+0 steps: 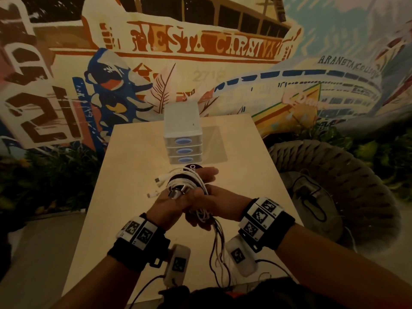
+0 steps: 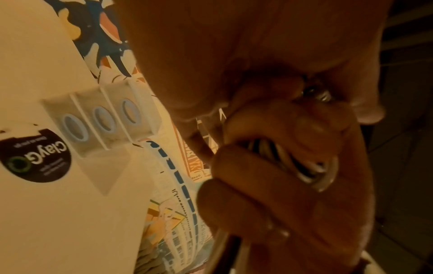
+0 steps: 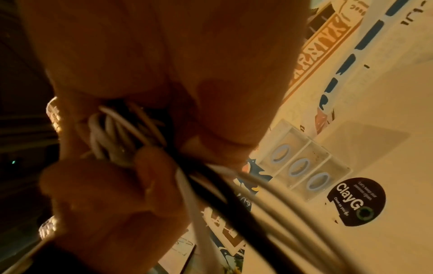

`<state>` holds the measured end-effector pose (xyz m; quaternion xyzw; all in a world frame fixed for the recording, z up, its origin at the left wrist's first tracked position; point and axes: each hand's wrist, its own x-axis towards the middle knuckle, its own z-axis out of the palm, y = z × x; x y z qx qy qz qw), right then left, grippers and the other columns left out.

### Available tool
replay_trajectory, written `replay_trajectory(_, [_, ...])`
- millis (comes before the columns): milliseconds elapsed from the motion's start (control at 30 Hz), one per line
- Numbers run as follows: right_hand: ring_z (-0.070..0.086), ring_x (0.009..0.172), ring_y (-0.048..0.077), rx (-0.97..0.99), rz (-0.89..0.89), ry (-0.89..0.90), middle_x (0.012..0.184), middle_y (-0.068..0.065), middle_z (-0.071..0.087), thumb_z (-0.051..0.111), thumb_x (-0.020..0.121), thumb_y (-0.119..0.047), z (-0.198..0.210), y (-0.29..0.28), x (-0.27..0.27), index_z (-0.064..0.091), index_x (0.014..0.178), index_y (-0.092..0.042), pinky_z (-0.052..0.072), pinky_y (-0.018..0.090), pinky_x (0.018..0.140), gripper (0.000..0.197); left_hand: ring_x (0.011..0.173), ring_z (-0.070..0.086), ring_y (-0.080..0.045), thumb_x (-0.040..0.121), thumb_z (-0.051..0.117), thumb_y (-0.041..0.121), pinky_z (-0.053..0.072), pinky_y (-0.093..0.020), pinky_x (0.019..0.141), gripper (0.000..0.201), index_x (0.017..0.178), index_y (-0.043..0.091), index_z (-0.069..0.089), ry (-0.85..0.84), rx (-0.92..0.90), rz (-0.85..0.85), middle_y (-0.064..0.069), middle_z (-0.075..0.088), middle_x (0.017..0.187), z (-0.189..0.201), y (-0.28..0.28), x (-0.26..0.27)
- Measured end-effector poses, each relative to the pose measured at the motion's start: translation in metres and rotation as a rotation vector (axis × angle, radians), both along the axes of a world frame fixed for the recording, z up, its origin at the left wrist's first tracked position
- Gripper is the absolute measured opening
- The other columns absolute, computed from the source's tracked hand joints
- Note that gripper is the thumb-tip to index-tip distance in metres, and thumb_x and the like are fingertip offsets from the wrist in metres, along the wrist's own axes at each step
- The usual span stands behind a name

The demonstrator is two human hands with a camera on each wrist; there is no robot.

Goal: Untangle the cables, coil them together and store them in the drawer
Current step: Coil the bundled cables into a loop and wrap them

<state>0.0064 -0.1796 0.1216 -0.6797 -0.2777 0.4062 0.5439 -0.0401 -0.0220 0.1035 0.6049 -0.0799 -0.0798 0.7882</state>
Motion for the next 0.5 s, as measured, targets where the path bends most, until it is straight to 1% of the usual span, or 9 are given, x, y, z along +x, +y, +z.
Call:
replay_trajectory(33, [0.063,0.086,0.026,0.002,-0.006,-0.026,0.104,0.013,0.066,0.051,0.105,-0.019,0.005,0.000,0.000,0.063,0.115,-0.016,0.054,0.027,0.071,0.015,0.088,0.074,-0.037,0.073,0.085,0.051,0.058,-0.035,0.048,0.059,0.120,0.020,0.069,0.007,0.012,0.010,-0.014,0.065,0.133,0.006,0.000,0.000])
replay_trajectory(67, [0.062,0.096,0.016,0.004,-0.021,-0.029,0.114,0.006,0.063,0.053,0.104,-0.012,0.006,0.000,0.002,0.058,0.121,-0.022,0.054,0.018,0.078,0.021,0.085,0.074,-0.041,0.075,0.084,0.045,0.058,-0.040,0.046,0.041,0.106,0.021,0.073,0.003,0.021,0.028,-0.014,0.068,0.128,0.010,-0.001,-0.001])
replay_trajectory(133, [0.061,0.101,0.007,-0.003,-0.014,-0.003,0.116,0.001,0.062,0.057,0.100,-0.004,0.006,-0.002,0.008,0.054,0.129,-0.019,0.052,0.013,0.082,0.033,0.091,0.070,-0.048,0.080,0.081,0.034,0.058,-0.062,0.060,0.018,0.089,0.019,0.074,-0.054,0.045,0.062,-0.014,0.073,0.114,0.016,-0.001,0.001])
replay_trajectory(167, [0.064,0.094,0.010,-0.032,0.015,0.023,0.108,0.001,0.065,0.058,0.100,-0.006,0.008,-0.003,0.009,0.058,0.124,-0.013,0.054,0.014,0.078,0.026,0.096,0.070,-0.048,0.082,0.078,0.030,0.057,-0.065,0.073,0.012,0.086,0.019,0.074,-0.103,0.073,0.095,-0.013,0.075,0.106,0.018,-0.001,0.002])
replay_trajectory(200, [0.066,0.083,0.014,-0.078,0.059,0.028,0.094,0.001,0.068,0.061,0.100,-0.014,0.009,-0.004,0.010,0.063,0.114,-0.009,0.056,0.020,0.074,0.015,0.096,0.070,-0.044,0.084,0.076,0.025,0.057,-0.060,0.083,0.008,0.084,0.017,0.073,-0.158,0.102,0.146,-0.010,0.075,0.096,0.020,0.001,0.004])
replay_trajectory(233, [0.066,0.073,0.017,-0.127,0.087,-0.002,0.081,0.001,0.068,0.064,0.099,-0.027,0.006,-0.006,0.012,0.065,0.104,-0.007,0.057,0.027,0.073,0.021,0.090,0.072,-0.039,0.087,0.073,0.020,0.056,-0.056,0.088,0.006,0.083,0.015,0.071,-0.203,0.123,0.202,-0.009,0.074,0.088,0.021,0.003,0.006])
replay_trajectory(333, [0.064,0.066,0.015,-0.235,0.126,-0.138,0.066,-0.006,0.062,0.065,0.092,-0.051,-0.011,-0.011,0.017,0.063,0.087,-0.013,0.059,0.046,0.087,0.038,0.070,0.064,-0.040,0.093,0.066,0.018,0.053,-0.068,0.084,0.011,0.081,0.017,0.066,-0.230,0.112,0.316,-0.011,0.067,0.074,0.020,0.013,0.014])
replay_trajectory(433, [0.057,0.058,0.012,-0.249,0.065,-0.047,0.063,-0.007,0.055,0.056,0.100,-0.047,-0.027,-0.016,0.020,0.057,0.080,-0.020,0.062,0.044,0.083,0.034,0.067,0.060,-0.046,0.090,0.067,0.027,0.053,-0.069,0.075,0.016,0.077,0.020,0.064,-0.196,0.156,0.358,-0.013,0.064,0.070,0.012,0.024,0.020])
replay_trajectory(500, [0.052,0.056,0.012,-0.309,0.033,-0.065,0.065,-0.003,0.050,0.051,0.101,-0.053,-0.033,-0.018,0.020,0.053,0.080,-0.018,0.061,0.035,0.074,0.040,0.067,0.062,-0.045,0.088,0.070,0.026,0.055,-0.055,0.074,0.017,0.074,0.020,0.063,-0.194,0.266,0.360,-0.013,0.064,0.069,0.010,0.027,0.020])
